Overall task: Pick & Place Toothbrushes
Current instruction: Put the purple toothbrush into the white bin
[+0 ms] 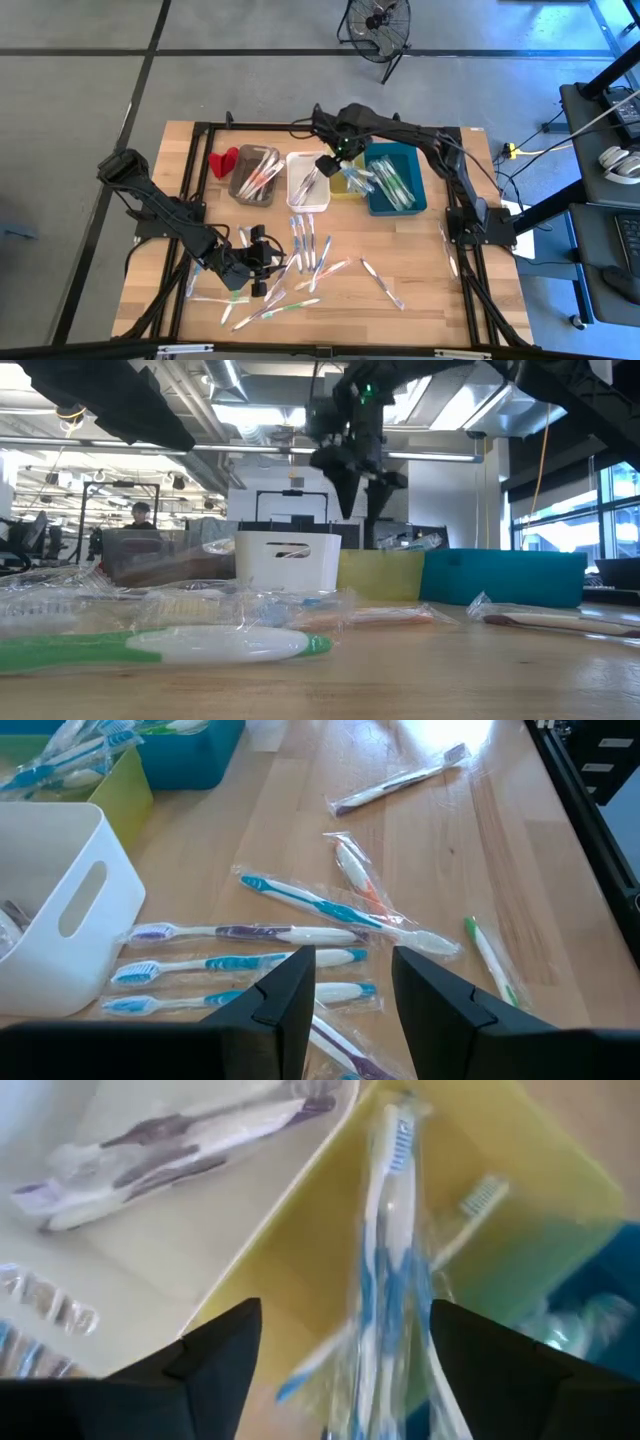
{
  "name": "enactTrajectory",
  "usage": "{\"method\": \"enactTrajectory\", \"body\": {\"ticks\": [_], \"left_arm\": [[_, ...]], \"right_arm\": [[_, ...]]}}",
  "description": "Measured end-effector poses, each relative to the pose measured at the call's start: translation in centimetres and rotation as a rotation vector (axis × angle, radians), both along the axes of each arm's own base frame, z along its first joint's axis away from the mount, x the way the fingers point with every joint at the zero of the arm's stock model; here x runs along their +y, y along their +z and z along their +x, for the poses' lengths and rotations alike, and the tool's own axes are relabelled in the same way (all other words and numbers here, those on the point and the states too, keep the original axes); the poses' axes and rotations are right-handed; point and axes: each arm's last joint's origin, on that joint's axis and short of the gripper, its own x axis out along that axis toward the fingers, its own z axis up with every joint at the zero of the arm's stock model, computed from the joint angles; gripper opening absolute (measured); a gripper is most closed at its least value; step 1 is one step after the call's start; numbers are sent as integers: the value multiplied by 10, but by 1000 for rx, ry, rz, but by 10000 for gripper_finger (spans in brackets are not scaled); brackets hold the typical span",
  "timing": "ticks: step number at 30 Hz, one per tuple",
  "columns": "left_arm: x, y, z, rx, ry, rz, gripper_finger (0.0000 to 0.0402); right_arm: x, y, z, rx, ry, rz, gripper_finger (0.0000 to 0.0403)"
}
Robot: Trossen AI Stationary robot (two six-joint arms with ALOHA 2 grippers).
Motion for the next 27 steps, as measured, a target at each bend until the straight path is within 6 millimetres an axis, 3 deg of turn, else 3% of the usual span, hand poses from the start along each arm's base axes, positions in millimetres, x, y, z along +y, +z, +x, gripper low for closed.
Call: {"method": "enactTrajectory", "body": {"ticks": [8, 14, 17, 21, 27], "left_arm": [[-1, 0, 0, 9, -12, -38, 130], [-1, 0, 0, 0, -6, -56, 130], [-2, 1, 1, -4, 6, -76, 130], [-2, -5, 3, 25, 35, -176, 130], [-1, -10, 16, -1, 5, -167, 130]], "right_arm": [[41, 48, 0, 46, 28, -217, 316], [101, 63, 1, 21, 151, -313, 331], [141, 73, -1, -14, 238, -361, 338], [208, 81, -10, -71, 353, -426, 344], [313, 85, -43, -193, 449, -538, 347]]}}
